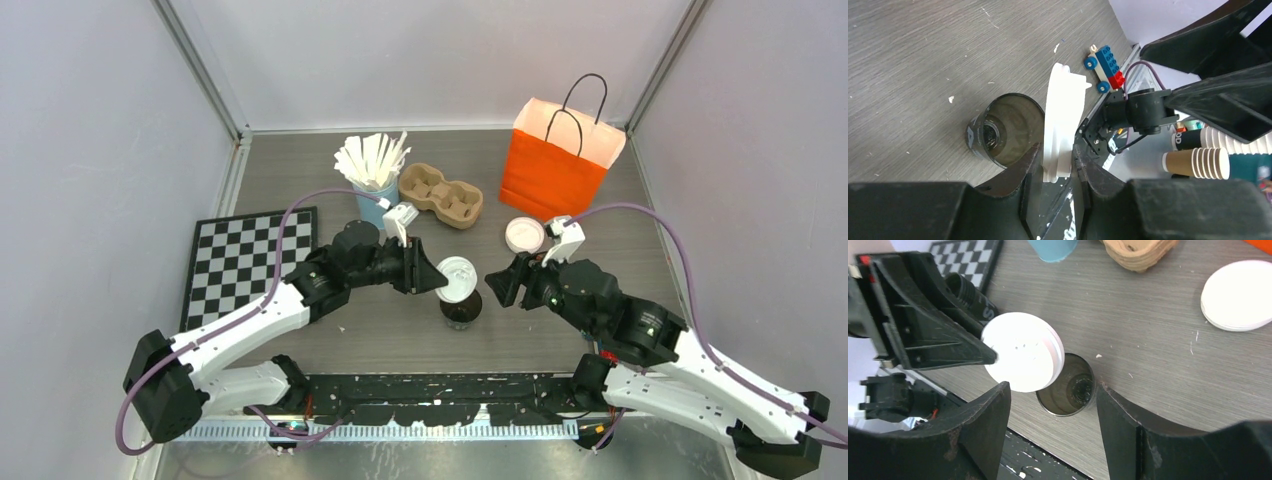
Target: Pack the takeout coffee
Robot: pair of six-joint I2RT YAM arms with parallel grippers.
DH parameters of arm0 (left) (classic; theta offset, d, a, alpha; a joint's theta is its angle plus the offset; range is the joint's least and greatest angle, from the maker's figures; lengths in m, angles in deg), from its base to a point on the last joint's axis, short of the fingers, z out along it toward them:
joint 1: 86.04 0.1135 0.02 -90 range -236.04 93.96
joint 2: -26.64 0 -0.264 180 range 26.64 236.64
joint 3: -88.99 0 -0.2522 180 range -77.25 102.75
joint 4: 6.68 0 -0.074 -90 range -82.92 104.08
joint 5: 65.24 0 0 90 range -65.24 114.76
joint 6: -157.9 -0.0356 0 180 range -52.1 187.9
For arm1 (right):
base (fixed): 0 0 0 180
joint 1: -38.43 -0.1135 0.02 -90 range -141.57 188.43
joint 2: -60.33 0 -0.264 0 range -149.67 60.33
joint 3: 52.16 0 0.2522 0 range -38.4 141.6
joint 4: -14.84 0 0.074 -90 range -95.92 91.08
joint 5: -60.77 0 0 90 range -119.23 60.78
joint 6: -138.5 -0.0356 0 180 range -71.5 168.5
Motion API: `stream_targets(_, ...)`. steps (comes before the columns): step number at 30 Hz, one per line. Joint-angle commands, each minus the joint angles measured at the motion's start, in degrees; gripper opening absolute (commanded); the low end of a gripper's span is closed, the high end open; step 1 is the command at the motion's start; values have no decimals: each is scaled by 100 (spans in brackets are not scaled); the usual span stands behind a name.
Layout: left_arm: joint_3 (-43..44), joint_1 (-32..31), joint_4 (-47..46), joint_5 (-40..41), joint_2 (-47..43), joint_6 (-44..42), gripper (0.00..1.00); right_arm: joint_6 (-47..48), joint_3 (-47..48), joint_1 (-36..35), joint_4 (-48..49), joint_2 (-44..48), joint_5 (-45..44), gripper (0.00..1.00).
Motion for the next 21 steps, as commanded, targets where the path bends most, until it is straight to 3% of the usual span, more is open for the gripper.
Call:
stream_targets(1, 2, -11, -104, 82, -63, 623, 28, -89, 23, 31, 121, -433, -16, 67)
stream_targets(7, -171, -11, -139, -16, -158, 787, 28, -100, -74, 108, 679, -755, 717, 61)
stream_targets(21, -267, -11, -134, -697, -192, 942, 26, 693, -39, 214, 543, -1113, 1000, 56)
